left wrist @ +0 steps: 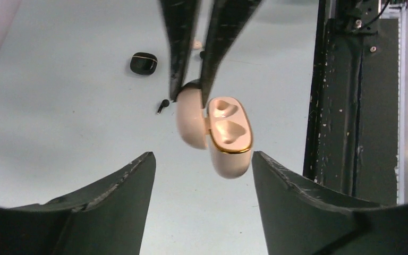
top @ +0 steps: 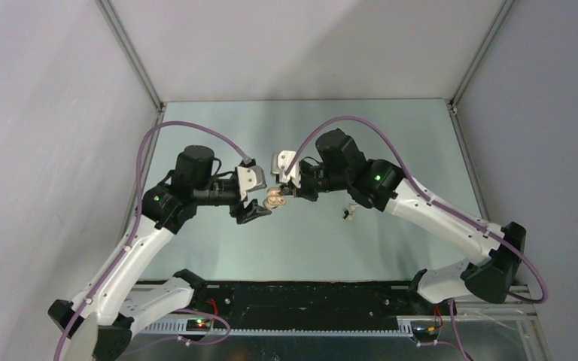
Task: Insert the wireless bluetooth earbuds into the charging case
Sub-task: Open the charging case.
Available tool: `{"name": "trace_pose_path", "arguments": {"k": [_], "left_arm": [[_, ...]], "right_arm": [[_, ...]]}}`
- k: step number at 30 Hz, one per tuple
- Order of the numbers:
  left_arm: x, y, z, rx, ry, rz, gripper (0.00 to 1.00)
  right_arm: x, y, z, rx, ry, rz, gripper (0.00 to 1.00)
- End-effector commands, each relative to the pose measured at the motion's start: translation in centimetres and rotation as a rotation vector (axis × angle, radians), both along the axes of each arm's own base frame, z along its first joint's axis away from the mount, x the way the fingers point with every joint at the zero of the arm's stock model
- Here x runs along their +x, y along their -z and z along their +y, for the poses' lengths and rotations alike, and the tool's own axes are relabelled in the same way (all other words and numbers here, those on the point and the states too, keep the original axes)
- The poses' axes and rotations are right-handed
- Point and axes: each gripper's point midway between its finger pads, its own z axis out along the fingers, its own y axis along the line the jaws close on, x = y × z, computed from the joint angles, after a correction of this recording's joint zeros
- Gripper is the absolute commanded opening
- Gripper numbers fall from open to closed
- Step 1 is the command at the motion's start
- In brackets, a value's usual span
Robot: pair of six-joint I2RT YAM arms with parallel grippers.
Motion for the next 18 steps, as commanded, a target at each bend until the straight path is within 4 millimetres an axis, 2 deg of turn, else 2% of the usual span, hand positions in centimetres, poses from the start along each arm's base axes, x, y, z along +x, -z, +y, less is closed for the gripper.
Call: {"name": "trace_pose_path", "arguments": {"k": [1,5,8,10,13,15,18], "left_arm": [[0.5,-2.9,0.4,-0.074,-0.114,-0.004,0.78],[-0.2,-4.7,0.6,-0.147,-0.163,0.076,0.83],[-0.5,-5.8,0.2,-0.209,-0.172,0.204,0.77],[-0.2,-5.8,-0.2,-0.221,-0.162,0.258,0.67],[0.3,-5.4,-0.9,-0.230,-0.145,0.359,0.61],[0.5,-5.3,-1.5,-0.236,-0.131,0.433,0.60],[0.9,-5.6,-2.0,-0.242,-0.123,0.489,0.64]], "right_arm": [[0.3,-1.7,-1.0,-0.022,0.003,-0.206,0.00],[0.4,-1.3,-1.7,-0.070,0.001,-0.272,0.00],[0.7,-1.2,-1.9,-0.091,-0.001,-0.310,0.00],[0.7,-1.1,-2.0,-0.103,-0.002,-0.325,0.00],[0.8,-0.9,-1.9,-0.116,0.001,-0.331,0.00],[0.8,-0.8,-1.8,-0.119,0.004,-0.333,0.00],[0.9,-0.8,-1.5,-0.118,0.012,-0.340,0.00]]}}
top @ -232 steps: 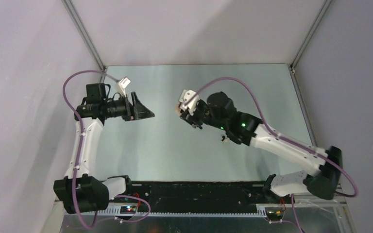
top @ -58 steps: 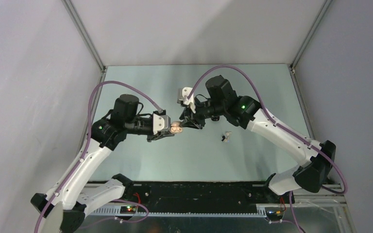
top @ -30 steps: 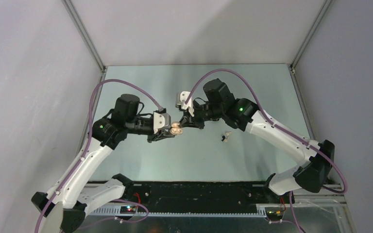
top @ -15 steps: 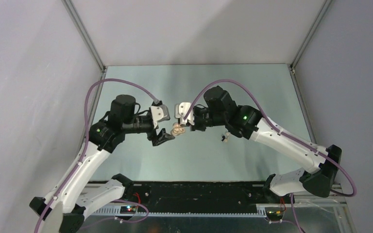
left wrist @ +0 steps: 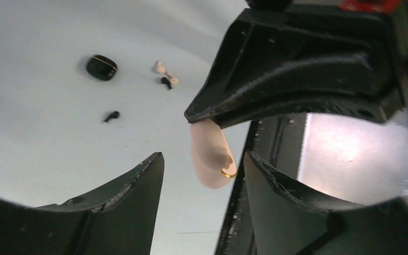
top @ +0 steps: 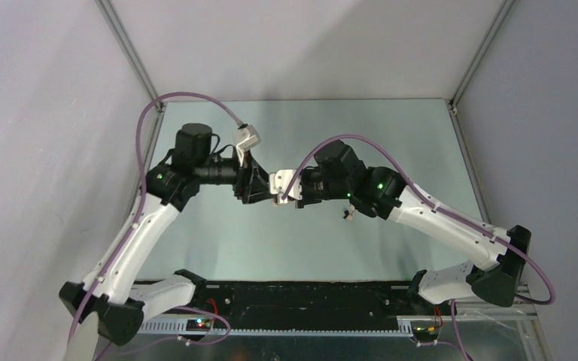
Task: Insert the wireless bluetooth earbuds into the charging case
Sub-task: Open the charging case.
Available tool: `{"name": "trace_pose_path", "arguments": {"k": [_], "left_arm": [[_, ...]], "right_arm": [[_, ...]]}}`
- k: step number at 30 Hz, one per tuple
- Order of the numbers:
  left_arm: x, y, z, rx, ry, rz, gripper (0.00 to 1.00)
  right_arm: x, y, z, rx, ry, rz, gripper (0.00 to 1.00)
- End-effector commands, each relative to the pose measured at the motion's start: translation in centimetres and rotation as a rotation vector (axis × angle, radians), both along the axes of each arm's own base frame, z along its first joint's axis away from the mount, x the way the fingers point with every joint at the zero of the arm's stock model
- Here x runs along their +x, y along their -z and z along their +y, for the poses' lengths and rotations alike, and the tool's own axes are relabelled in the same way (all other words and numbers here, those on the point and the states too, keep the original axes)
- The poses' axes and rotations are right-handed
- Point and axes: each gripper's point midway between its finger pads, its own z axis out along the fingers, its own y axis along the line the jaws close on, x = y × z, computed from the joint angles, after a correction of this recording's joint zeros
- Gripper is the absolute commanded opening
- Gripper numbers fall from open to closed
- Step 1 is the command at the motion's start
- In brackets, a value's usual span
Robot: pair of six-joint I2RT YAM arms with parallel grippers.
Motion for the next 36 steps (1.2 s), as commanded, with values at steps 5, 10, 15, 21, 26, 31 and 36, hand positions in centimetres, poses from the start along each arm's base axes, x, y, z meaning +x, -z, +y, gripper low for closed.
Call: {"name": "trace_pose_path", "arguments": {"k": [5,10,15,21,26,31,36], "left_arm": [[0.1,-0.9,-1.7,-0.074,0.051,0.201,0.64],[0.2,-0.5,-2.0,-0.074,0.058,0.234,0.51],[0.1,-0.2,-2.0,-0.075,0.062,0.248,0.43],[0.1,0.0,-2.1,-0.075,0.077,0.255,0.25],[0.1,0.1,-2.2,-0.077,0.088,0.262,0.07],[0.2,0.1,-2.1,-0.072,0.085,0.243,0.00],[0.5,0.2,-1.9,-0.065,0.085,0.205,0.00]], "right_arm": [[0.2,-1.1,0.3,0.016,0.013,-0.065,0.00],[0.1,-1.2,0.4,0.019,0.013,-0.070,0.00],[0.1,-1.2,0.6,0.021,0.012,-0.073,0.00],[0.1,-1.1,0.7,0.022,0.010,-0.072,0.00],[0.1,-1.1,0.8,0.026,0.019,-0.067,0.00],[0.3,-0.8,0.6,0.029,0.040,-0.057,0.00],[0.1,-1.6,-0.4,0.042,0.061,-0.053,0.27]]}}
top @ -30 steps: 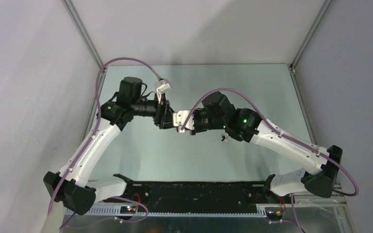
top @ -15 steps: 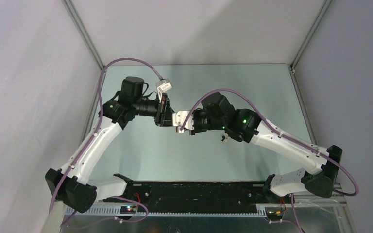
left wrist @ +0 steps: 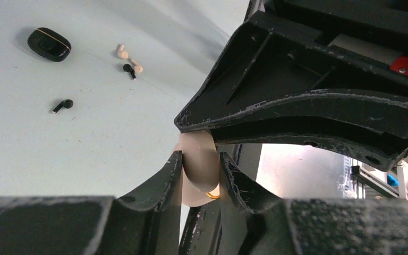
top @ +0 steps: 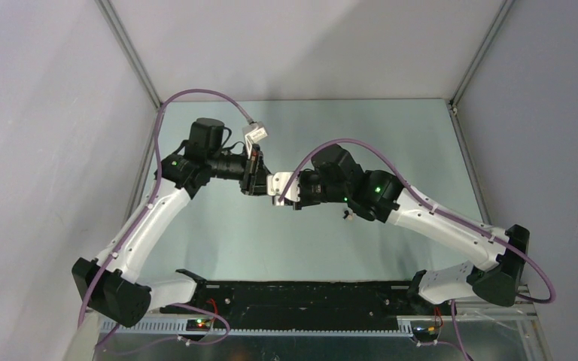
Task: Insert the wireless bluetooth earbuds into the charging case
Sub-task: Open the charging case, then pick up the earbud from the center of the board.
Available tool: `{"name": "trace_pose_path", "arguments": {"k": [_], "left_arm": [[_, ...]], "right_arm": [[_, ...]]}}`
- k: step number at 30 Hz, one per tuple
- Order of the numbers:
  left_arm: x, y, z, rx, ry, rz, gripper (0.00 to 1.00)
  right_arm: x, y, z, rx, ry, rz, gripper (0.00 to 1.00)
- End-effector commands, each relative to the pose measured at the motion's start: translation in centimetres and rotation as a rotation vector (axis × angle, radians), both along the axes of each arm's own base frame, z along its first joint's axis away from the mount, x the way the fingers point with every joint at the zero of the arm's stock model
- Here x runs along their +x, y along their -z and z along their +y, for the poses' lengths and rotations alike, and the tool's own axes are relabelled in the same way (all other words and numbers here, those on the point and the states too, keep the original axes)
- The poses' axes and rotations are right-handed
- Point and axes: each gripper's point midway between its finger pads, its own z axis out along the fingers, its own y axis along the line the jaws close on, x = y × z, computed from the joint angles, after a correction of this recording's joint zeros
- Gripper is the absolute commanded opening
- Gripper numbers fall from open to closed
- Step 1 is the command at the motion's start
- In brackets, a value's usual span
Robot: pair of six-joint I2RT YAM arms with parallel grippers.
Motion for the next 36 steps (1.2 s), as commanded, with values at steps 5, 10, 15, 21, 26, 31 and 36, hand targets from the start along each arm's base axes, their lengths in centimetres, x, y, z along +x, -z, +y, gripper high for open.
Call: {"name": "trace_pose_path", "arguments": {"k": [5,10,15,21,26,31,36], "left_arm": [[0.2,-1.1,0.2,-0.025,0.030,-0.092,0.00],[0.5,0.0,0.4,-0.008,0.035,-0.105,0.00],[0.8,1.4,0.6,0.011,0.044,-0.117,0.00],[0.9,1.7,0.8,0.014,0.049,-0.124,0.00],[0.6,1.5,0.9,0.010,0.048,-0.132,0.00],[0.2,1.6,1.1,0.011,0.039,-0.133,0.00],[-0.2,1.7,1.5,0.015,0.030,-0.130,0.00]], "right_arm": [[-0.9,-3.7,-2.3,0.083,0.030,-0.034,0.39],[-2.6,-4.6,-4.9,0.102,0.060,0.024,0.52],[-3.9,-3.7,-8.4,0.139,0.128,0.268,0.66],[-0.5,2.1,-14.0,0.131,0.392,0.591,0.90],[3.3,7.8,-18.1,0.064,0.533,0.697,0.81],[6.3,11.3,-20.2,-0.055,0.531,0.624,0.75],[7.7,13.5,-20.6,-0.228,0.379,0.464,0.74]]}}
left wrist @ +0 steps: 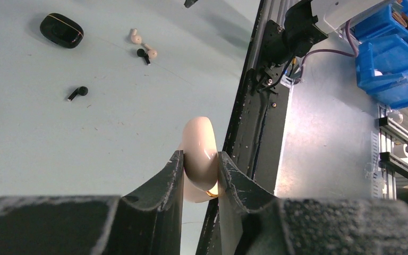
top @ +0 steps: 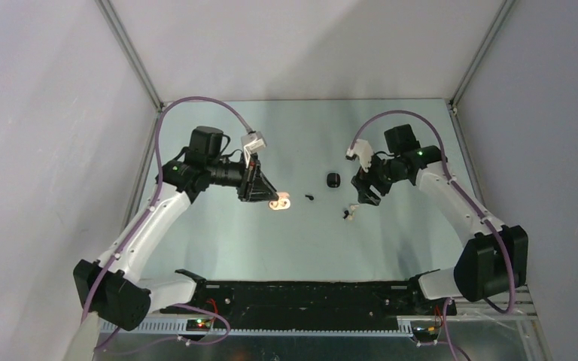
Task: Insert the wireless bluetooth earbuds into the charging case
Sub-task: Pick up the earbud from the center of the board.
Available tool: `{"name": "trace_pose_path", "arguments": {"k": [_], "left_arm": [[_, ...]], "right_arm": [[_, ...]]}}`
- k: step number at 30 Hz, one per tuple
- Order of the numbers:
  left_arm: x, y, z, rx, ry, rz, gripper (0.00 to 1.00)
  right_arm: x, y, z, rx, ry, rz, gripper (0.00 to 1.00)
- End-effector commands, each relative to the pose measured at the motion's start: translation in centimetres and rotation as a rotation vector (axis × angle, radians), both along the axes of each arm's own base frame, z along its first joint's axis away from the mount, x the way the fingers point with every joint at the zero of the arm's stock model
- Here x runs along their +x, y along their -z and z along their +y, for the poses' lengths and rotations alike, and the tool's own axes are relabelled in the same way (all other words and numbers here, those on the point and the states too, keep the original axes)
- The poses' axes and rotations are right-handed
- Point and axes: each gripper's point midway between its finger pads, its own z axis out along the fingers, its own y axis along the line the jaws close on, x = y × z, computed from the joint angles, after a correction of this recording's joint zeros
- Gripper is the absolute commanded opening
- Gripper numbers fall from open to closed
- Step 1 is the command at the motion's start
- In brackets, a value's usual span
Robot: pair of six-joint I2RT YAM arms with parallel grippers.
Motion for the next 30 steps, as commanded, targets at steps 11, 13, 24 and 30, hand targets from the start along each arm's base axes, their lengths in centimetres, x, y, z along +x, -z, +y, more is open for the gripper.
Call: {"name": "trace_pose_path", "arguments": {"k": [11,13,24,30], "left_arm": [[-0.6,-1.3,0.9,-0.007,-0.008,-0.071,0.00],[-0.5,-1.3,1.0,-0.005,-0.012,-0.073,0.00],[-0.3,-1.2,1.7,0.009,-0.046,-0.078,0.00],[-0.2,-1.2,2.1,0.015,-0.062,-0.078,0.00]], "right_arm": [[2.8,5.7,0.9,-0.300,-0.629,-0.225,0.40],[3.2,6.6,0.9,-0.334,-0.676,-0.233,0.38],[3.7,10.1,1.5,-0.410,-0.876,-0.240,0.36],[3.6,11.4,2.2,-0.433,-0.954,-0.244,0.34]]}}
